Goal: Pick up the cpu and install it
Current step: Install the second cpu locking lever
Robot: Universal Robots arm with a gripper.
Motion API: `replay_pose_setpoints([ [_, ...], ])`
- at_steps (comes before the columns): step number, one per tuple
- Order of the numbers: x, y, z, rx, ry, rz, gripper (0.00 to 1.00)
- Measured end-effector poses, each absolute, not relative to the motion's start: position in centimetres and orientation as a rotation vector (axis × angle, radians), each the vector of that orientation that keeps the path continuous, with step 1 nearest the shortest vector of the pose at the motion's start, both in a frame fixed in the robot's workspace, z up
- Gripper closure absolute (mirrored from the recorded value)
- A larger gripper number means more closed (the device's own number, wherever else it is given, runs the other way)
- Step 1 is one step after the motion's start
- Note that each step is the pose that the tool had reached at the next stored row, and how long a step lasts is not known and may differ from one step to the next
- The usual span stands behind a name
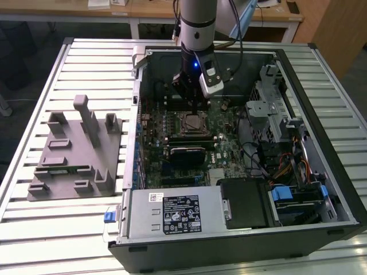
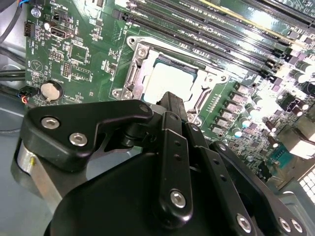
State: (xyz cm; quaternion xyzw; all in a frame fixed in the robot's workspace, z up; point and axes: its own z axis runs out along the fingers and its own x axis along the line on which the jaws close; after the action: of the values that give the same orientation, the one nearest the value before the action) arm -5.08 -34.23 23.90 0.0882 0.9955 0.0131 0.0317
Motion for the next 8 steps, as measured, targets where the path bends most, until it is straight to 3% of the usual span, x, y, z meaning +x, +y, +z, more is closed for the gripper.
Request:
replay_pose_setpoints([
  [8, -5.08, -34.34, 23.91, 0.271, 3.066, 0.04, 0.89],
])
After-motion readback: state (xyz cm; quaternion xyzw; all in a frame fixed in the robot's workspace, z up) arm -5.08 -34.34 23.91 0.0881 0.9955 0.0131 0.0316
